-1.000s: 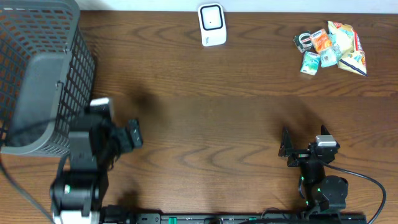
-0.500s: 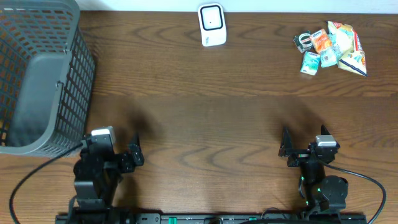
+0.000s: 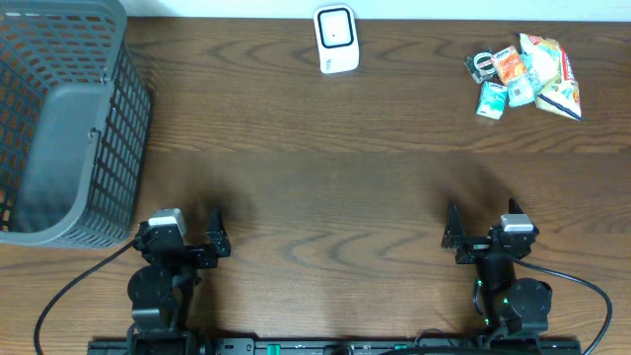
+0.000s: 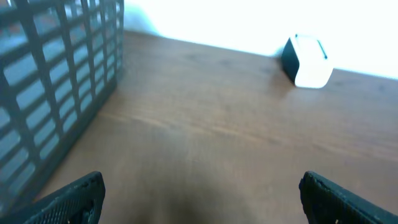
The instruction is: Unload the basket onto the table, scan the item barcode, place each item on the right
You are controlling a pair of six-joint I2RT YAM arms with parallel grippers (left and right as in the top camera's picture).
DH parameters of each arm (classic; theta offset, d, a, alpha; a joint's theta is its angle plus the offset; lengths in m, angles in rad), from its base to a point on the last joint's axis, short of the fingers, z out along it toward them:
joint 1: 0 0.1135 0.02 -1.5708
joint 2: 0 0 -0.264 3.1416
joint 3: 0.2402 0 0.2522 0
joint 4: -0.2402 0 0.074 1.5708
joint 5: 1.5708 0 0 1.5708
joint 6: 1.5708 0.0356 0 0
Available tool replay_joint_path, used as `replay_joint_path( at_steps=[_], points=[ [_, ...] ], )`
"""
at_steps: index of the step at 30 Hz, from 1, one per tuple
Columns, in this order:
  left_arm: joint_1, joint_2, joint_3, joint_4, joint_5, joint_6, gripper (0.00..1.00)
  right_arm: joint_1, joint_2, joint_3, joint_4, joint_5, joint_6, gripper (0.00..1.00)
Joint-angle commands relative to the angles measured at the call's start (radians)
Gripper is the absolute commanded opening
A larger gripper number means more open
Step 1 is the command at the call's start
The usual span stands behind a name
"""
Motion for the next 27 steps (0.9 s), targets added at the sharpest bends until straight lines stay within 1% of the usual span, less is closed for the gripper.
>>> replay_joint_path(
  at_steps=[1,4,7,11,17,27],
  points=[
    [0.021,-0.045,-0.039,0.045,0.042,0.019,0.98,0.011,-0.006,-0.002,-0.005,-0.002,-0.011,0.99],
    [0.022,-0.071,-0.055,0.046,0.042,0.031,0.98,0.011,-0.006,-0.002,-0.005,-0.002,-0.011,0.99],
    [0.022,-0.078,-0.075,0.083,0.046,0.045,0.98,0.011,-0.006,-0.002,-0.005,-0.002,-0.011,0.99],
    [0.022,-0.078,-0.098,0.138,0.1,0.122,0.98,0.011,-0.006,-0.002,-0.005,-0.002,-0.011,0.99],
    [0.022,-0.078,-0.098,0.135,0.098,0.145,0.98,0.011,-0.006,-0.002,-0.005,-0.002,-0.011,0.99],
    [0.021,-0.078,-0.098,0.13,0.094,0.131,0.98,0.011,-0.006,-0.002,-0.005,-0.002,-0.011,0.99]
  ],
)
